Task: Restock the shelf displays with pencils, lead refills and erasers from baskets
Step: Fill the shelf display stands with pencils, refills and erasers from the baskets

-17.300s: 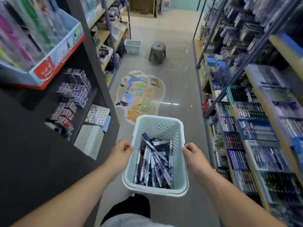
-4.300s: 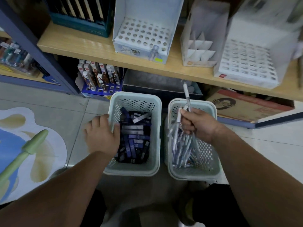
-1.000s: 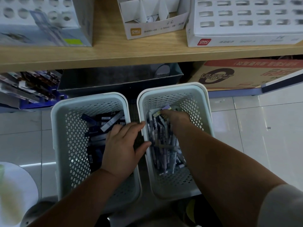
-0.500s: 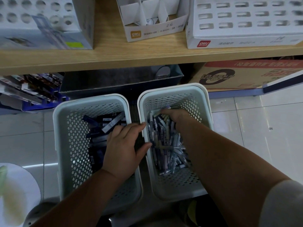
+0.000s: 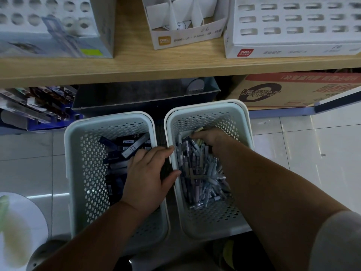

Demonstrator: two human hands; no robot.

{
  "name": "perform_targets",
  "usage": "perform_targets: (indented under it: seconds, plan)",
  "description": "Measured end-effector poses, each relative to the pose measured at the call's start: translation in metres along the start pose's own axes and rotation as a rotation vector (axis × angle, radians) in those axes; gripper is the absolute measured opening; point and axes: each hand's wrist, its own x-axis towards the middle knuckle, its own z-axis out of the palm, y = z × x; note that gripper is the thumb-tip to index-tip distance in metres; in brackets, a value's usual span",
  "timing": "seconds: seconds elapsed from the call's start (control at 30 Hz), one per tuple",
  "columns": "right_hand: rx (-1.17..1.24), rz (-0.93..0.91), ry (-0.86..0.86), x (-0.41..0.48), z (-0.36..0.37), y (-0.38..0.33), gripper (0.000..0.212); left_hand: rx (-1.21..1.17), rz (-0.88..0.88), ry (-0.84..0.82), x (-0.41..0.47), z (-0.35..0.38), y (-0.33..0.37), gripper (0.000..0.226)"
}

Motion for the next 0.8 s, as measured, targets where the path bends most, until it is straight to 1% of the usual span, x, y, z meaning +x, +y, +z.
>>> perform_targets:
  seconds: [0.1,0.23,0.3,0.47,0.6,0.73,0.8]
  plan:
    - [-0.038,0.011,-0.037,0.000,0.002,0.001,0.060,-0.002,0.010,0.011,0.000,0.000,0.000,0.055]
    - [-0.038,-0.054,-0.034,0.005,0.005,0.006,0.060,0.002,-0.001,0.004,-0.001,0.000,0.000,0.055]
    - [-0.050,-0.075,-0.023,0.007,0.004,0.008,0.057,0.003,0.003,0.002,0.000,0.001,0.000,0.055]
    - [-0.107,-0.111,-0.084,0.002,0.000,0.004,0.051,0.013,0.011,0.000,0.000,0.001,0.000,0.055]
    - [-0.201,-0.215,-0.049,-0.008,-0.001,-0.002,0.033,0.011,0.010,-0.006,0.000,0.000,-0.001,0.054]
    - [-0.387,-0.344,0.007,-0.016,-0.010,0.000,0.025,0.014,0.017,-0.009,-0.001,-0.001,-0.001,0.054]
    - [-0.432,-0.379,-0.013,-0.021,-0.016,-0.001,0.016,0.019,0.014,-0.015,-0.001,-0.001,-0.001,0.055]
